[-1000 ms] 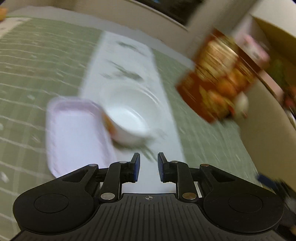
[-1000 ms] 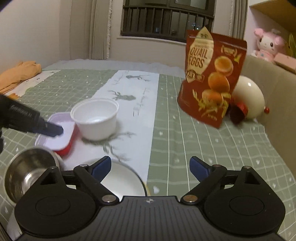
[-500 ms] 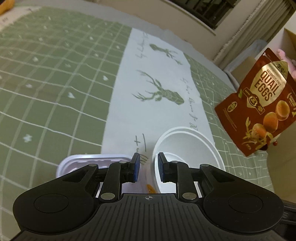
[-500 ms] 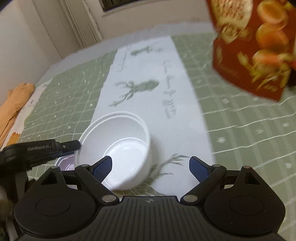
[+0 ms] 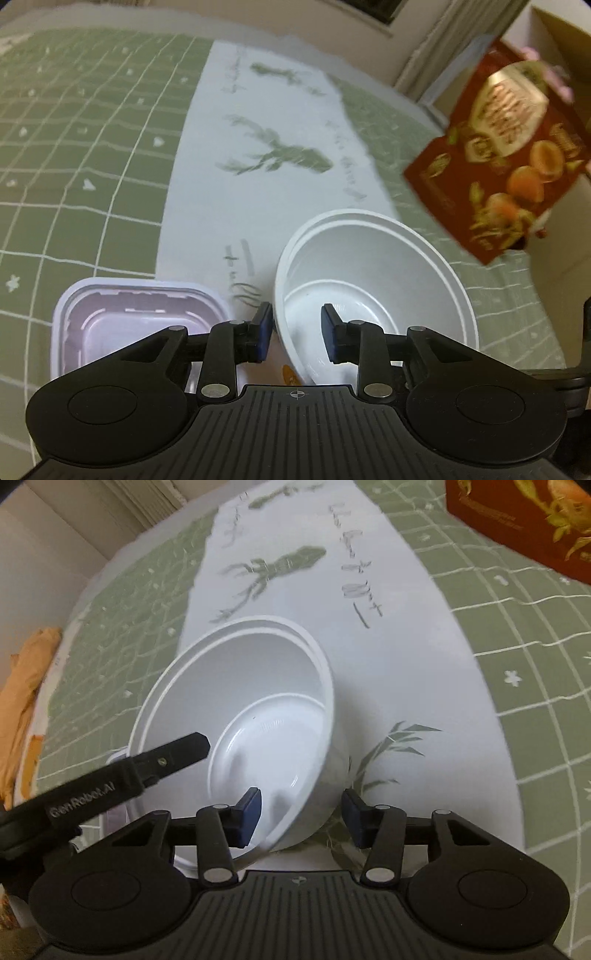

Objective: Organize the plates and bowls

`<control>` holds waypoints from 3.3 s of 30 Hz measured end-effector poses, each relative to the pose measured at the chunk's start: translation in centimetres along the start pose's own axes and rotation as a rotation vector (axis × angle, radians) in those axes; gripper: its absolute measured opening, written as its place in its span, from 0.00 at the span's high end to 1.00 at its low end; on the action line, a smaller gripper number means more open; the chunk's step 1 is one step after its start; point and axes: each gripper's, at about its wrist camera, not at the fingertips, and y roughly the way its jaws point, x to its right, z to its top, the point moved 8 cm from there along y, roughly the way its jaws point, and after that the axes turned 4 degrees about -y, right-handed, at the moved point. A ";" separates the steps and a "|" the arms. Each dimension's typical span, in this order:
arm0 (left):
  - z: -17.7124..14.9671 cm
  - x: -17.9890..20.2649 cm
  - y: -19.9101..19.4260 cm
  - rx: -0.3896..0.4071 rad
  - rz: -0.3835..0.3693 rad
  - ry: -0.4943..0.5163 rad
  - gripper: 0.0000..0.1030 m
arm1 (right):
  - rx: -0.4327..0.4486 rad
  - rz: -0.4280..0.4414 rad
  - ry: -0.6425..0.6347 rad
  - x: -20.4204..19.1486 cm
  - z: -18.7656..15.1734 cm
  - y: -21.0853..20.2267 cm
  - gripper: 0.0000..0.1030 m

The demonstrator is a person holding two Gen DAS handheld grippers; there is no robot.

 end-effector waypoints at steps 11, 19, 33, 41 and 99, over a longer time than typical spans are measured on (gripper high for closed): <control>-6.2 11.5 -11.5 0.064 -0.135 0.070 0.72 | 0.327 -0.080 -0.179 0.3 -7.1 -18.7 0.51; -14.2 14.0 -11.2 -0.046 -0.083 0.120 0.73 | 0.285 -0.062 -0.126 4.7 -12.9 -21.4 0.51; -18.4 11.3 -9.6 -0.045 0.007 0.085 0.77 | 0.329 -0.139 -0.092 8.4 -18.0 -17.3 0.51; -19.8 11.7 -11.5 -0.031 -0.026 0.104 0.77 | 0.360 -0.149 -0.032 9.4 -19.9 -17.9 0.49; -16.2 -9.6 -14.1 -0.020 0.080 -0.043 0.75 | 0.336 -0.126 -0.241 -7.7 -26.7 -11.8 0.24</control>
